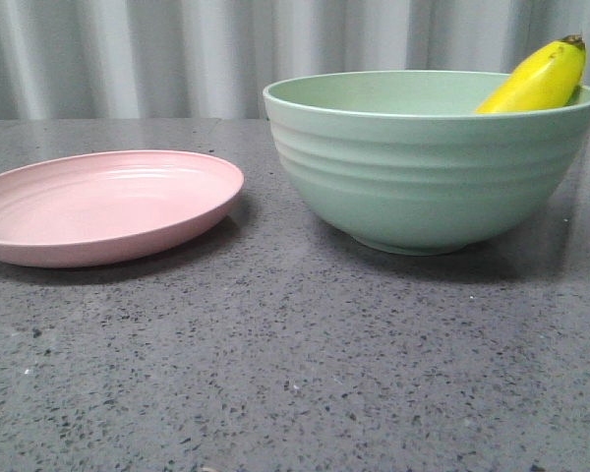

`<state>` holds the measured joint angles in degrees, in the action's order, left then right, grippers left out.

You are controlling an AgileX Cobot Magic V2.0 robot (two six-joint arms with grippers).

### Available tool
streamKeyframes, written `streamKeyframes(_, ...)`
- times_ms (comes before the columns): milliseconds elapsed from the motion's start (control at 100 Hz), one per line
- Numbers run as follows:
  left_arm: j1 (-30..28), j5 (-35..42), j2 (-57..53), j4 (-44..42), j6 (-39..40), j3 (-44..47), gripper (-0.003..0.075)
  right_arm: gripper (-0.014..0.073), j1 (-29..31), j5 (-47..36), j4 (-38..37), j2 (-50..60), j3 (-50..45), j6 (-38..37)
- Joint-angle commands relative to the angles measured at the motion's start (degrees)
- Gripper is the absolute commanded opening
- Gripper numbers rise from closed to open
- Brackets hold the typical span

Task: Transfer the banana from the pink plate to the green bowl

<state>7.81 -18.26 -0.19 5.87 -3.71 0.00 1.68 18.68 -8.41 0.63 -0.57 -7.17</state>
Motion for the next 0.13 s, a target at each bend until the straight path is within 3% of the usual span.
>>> streamKeyframes(0, -0.1, 3.8, -1.4, 0.1, -0.1, 0.5, -0.002, -0.0065, 0.4, -1.1, -0.1, 1.2, -1.2, 0.4)
streamKeyframes(120, -0.1, 3.8, -1.4, 0.1, -0.1, 0.5, -0.002, -0.0065, 0.4, -1.1, -0.1, 1.2, -1.2, 0.4)
